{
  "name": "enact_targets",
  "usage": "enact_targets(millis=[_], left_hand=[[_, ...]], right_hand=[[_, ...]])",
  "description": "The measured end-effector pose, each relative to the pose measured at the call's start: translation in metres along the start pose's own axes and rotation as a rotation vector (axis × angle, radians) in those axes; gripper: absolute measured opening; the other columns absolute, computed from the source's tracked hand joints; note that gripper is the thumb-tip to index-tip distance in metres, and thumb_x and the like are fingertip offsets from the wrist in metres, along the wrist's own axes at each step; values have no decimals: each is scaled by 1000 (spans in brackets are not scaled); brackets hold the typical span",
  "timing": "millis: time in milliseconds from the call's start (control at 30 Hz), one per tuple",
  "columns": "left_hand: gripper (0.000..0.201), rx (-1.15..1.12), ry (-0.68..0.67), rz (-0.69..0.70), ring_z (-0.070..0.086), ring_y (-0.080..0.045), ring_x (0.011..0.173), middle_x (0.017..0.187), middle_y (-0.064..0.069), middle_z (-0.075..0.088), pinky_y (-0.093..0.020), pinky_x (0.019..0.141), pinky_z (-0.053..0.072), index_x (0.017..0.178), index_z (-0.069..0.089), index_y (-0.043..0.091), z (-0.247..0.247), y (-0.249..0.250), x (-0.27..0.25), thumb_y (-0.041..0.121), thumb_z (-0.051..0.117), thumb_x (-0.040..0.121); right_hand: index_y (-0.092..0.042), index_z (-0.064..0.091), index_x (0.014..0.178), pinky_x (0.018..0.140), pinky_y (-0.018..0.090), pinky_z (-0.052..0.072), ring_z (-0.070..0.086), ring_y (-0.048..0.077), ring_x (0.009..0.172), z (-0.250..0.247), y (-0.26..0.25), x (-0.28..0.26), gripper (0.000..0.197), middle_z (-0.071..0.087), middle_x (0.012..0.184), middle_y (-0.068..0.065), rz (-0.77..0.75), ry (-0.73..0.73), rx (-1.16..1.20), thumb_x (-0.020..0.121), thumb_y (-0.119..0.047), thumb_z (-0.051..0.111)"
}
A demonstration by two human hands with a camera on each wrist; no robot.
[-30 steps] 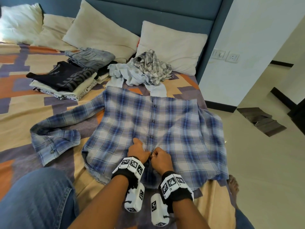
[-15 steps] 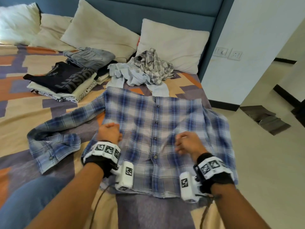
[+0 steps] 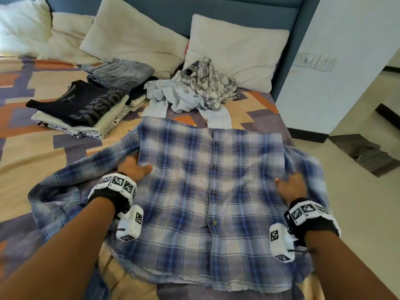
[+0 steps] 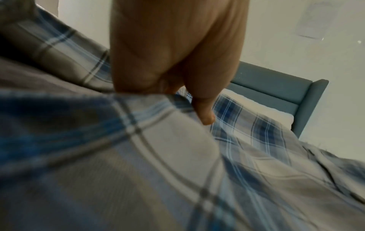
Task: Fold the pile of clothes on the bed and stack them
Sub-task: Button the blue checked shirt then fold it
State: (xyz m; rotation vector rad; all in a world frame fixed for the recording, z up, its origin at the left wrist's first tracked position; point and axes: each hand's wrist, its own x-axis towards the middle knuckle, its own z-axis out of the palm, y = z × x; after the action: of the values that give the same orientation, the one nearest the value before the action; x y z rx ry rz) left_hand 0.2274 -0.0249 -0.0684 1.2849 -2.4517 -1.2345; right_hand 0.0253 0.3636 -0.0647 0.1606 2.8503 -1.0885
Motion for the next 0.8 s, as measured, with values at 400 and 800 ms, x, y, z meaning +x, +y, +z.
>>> enact_targets(millis=[400, 800], left_hand=[[38, -684, 97, 69, 64, -13, 81, 126, -17, 60, -26, 73, 53, 127, 58, 1, -59, 50, -124, 2, 63, 89], [39, 787, -303, 160, 63, -31, 104, 113, -14, 67, -39, 89, 51, 107, 69, 3, -121, 72, -242, 31, 77, 81]], right_hand=[[-6, 58, 120, 80, 33, 44, 56, 25, 88, -92, 9, -95, 34, 58, 96, 10, -312, 308, 337, 91, -20, 68], [2, 68, 96, 68, 36, 50, 64, 35, 81, -189, 58, -153, 35, 68, 85, 21, -173, -84, -523, 83, -29, 77]])
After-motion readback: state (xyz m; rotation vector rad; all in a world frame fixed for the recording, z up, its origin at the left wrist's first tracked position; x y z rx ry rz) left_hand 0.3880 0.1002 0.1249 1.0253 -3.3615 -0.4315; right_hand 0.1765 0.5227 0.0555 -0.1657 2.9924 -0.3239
